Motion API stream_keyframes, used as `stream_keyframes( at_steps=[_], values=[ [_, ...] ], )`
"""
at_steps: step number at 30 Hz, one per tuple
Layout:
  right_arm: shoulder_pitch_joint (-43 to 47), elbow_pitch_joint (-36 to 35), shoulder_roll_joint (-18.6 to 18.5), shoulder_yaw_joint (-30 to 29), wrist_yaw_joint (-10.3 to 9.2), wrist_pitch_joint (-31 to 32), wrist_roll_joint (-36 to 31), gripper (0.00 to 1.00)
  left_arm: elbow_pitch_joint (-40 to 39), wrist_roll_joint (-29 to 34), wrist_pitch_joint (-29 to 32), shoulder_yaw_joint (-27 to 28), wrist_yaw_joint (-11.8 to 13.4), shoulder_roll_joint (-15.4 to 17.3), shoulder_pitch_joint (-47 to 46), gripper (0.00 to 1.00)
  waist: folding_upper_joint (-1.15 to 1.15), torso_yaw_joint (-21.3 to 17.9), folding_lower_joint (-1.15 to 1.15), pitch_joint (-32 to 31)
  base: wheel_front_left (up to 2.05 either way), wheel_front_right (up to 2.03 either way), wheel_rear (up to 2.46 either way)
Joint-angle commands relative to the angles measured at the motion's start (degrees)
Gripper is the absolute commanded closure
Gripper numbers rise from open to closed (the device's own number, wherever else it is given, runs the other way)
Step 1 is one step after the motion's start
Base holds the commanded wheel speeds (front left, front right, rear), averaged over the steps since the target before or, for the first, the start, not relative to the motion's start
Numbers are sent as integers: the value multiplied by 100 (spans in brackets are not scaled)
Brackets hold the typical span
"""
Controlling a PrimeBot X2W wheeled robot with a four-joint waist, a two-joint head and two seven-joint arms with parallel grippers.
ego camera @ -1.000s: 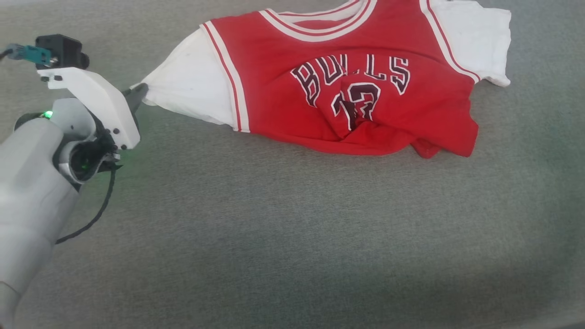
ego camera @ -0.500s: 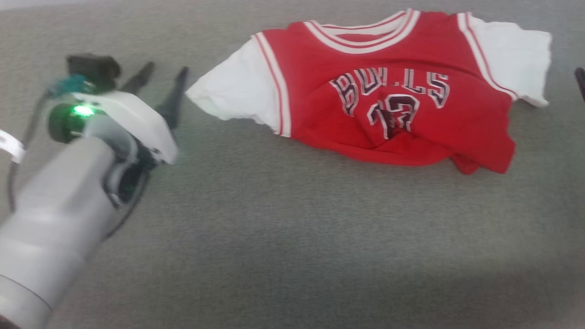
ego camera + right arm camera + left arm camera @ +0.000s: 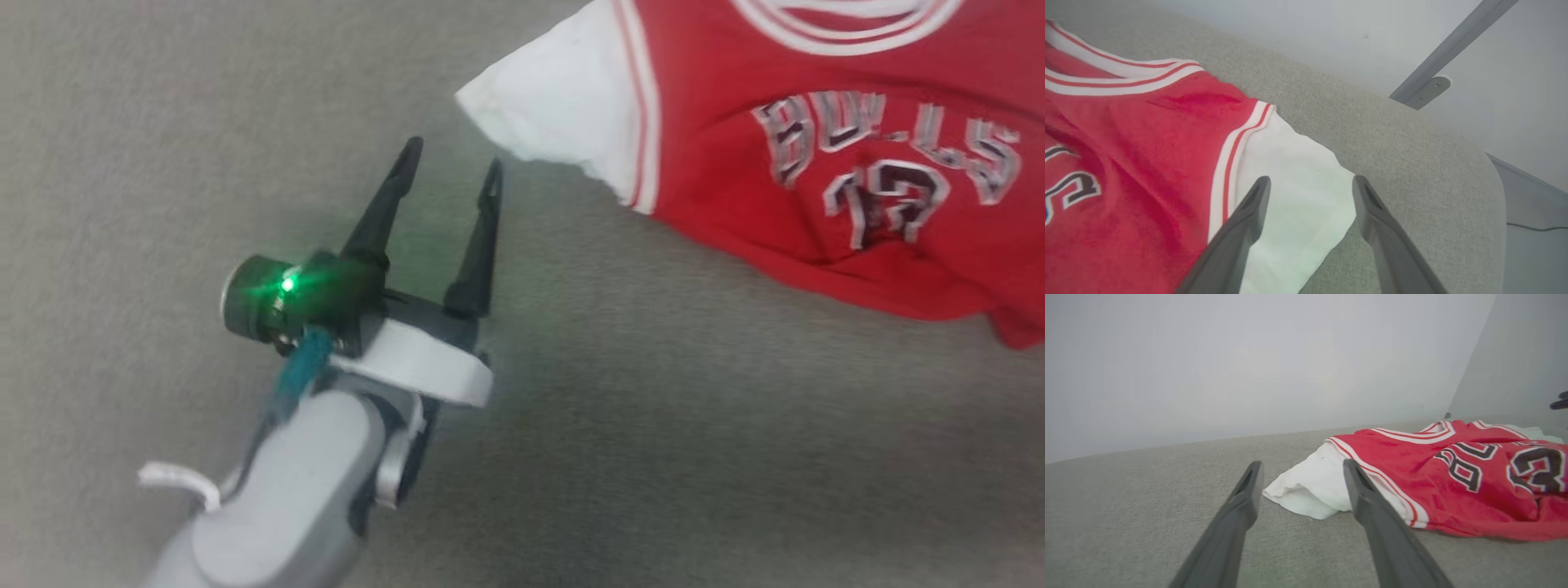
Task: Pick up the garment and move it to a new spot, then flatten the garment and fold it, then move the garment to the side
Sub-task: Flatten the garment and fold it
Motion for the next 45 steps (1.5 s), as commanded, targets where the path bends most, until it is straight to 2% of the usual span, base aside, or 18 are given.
stream_keyframes(
  at_steps=[1,5,10,16,17,19,22,25,28,31,34,39,41,45],
  values=[
    [-249,-9,-148,67,-8,178,151,0,-234,200,-25,146,-3,-157,218,0,0,467,0,487,0,0,0],
    [-815,-14,-488,318,-8,639,319,0,-697,644,-26,453,-87,-414,516,0,0,680,0,955,0,0,0],
    [-1275,171,-639,710,-8,1282,391,0,-996,1038,-26,744,-263,-580,666,0,0,782,0,1294,0,0,0],
    [-1326,275,-418,1171,-8,1748,797,0,-1132,1259,-26,937,-504,-618,478,0,0,726,0,1358,0,0,0],
    [-1327,298,-417,1258,-8,1836,846,27,-1138,1258,-26,967,-570,-620,425,0,0,707,0,1357,0,0,0],
    [-1346,355,-444,1385,-3,1995,952,98,-1095,1219,-26,997,-736,-575,261,0,0,674,0,1350,0,0,0],
    [-1460,439,-426,1472,-7,2076,1097,100,-993,1195,94,986,-1053,-459,-251,0,0,621,0,1354,0,0,0],
    [-1570,468,-414,1554,-10,2011,1150,100,-798,1094,470,923,-1509,-304,-971,0,0,561,0,1358,0,0,0],
    [-1679,489,-336,1634,-10,1960,1199,100,-385,771,1049,828,-2120,-265,-1783,0,0,475,0,1364,0,0,0],
    [-1785,487,-244,1734,-10,1897,1242,100,354,232,1882,698,-2513,-290,-2618,0,0,378,0,1377,0,0,0],
    [-1907,446,-148,1826,-8,1802,1250,100,1130,-304,2752,342,-2648,-348,-3401,0,0,289,0,1414,0,0,0],
    [-2074,405,-54,2028,-8,1727,1314,100,2077,-1422,4309,-537,-2663,-339,-4426,0,0,142,0,1491,0,0,0],
    [-2135,410,-18,2113,-8,1715,1339,100,2367,-1883,4782,-740,-2664,-371,-4687,0,0,94,0,1519,0,0,0],
    [-2253,402,38,2277,-6,1712,1393,100,2833,-2142,5315,-1208,-2664,-271,-5086,0,0,4,0,1559,0,0,0]
  ],
)
